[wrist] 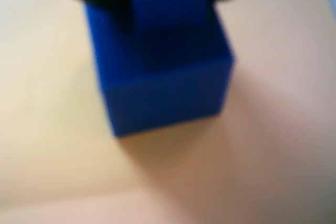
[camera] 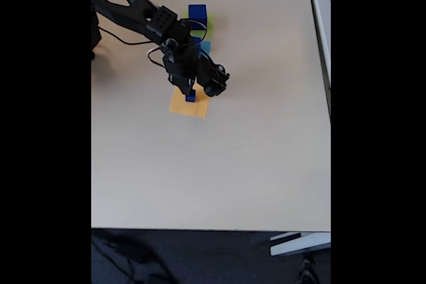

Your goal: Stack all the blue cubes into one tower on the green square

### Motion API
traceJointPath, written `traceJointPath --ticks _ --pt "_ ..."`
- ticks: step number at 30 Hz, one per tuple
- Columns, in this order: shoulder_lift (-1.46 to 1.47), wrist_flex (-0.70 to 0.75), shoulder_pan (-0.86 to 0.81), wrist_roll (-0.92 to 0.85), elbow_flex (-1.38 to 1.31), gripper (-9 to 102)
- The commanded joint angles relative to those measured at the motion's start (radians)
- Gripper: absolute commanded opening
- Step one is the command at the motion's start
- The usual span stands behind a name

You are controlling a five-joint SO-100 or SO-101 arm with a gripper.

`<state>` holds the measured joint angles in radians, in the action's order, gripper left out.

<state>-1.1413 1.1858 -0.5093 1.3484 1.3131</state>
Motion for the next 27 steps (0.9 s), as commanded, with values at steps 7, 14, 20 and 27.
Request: traceJointPath --ticks 7,14,20,27 --pt "-0.035 -0.034 0.005 -0.018 -0.002 12" --pt "-0.046 -0.049 0.009 -0.040 0.000 15" --pt "-0.064 -0.049 0.020 -0.029 0.014 14" --pt "-0.077 -0.052 0.029 -0.026 0.017 14"
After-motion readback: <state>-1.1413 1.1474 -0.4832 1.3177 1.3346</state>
